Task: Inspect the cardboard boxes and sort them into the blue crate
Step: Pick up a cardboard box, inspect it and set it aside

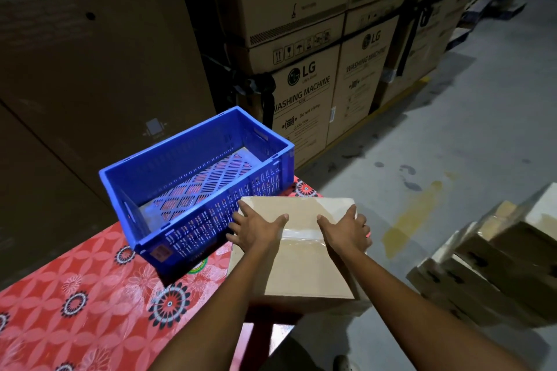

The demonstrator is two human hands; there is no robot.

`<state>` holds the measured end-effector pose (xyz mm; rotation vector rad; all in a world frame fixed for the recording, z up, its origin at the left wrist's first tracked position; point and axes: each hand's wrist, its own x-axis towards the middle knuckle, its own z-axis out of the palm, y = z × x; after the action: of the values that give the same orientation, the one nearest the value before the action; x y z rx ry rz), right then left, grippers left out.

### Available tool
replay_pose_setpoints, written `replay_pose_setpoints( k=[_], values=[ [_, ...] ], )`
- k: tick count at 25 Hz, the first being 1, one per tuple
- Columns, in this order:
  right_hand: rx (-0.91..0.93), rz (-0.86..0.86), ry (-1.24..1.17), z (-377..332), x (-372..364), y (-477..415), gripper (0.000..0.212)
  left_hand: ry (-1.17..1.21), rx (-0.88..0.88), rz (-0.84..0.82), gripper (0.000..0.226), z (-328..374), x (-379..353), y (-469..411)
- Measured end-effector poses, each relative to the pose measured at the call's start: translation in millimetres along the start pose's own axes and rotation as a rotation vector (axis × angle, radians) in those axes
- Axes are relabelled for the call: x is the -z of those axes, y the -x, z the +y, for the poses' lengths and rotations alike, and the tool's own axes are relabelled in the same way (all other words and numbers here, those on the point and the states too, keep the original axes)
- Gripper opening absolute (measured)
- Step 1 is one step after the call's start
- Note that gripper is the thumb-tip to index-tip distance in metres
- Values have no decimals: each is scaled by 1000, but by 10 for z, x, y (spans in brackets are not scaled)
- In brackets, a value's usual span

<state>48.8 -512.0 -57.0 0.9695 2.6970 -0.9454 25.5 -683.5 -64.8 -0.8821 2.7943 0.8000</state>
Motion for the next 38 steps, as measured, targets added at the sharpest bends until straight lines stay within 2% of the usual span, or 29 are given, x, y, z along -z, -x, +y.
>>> replay_pose_setpoints(
  k=[3, 6, 11, 14, 18, 28, 31, 34, 38],
  values=[
    [-49, 5, -246, 113, 163, 43, 82, 269, 43, -80, 117, -79, 188, -49],
    [-80, 43, -326, 166, 279, 179, 79, 351, 11, -111, 92, -117, 329, 39],
    [-69, 150, -394, 146, 491, 383, 85, 548, -67, -47, 64, -52, 605, 237],
    [-17, 202, -463, 157, 589, 522, 80, 680, -111, 33, 47, -51, 796, 358],
    [59, 265, -542, 256, 543, 778, 66, 796, -132, 75, 43, -246, 899, 518],
    [151, 326, -678, 446, 345, 1131, 61, 980, -213, 21, 41, -883, 855, 594],
    [157, 328, -634, 524, 285, 1168, 56, 888, -174, -56, 62, -988, 807, 560],
    [116, 273, -499, 559, 264, 1135, 53, 578, -142, -99, 84, -986, 841, 556],
    [99, 203, -286, 476, 352, 1036, 78, 78, -254, -5, 111, -737, 873, 625]
  ],
)
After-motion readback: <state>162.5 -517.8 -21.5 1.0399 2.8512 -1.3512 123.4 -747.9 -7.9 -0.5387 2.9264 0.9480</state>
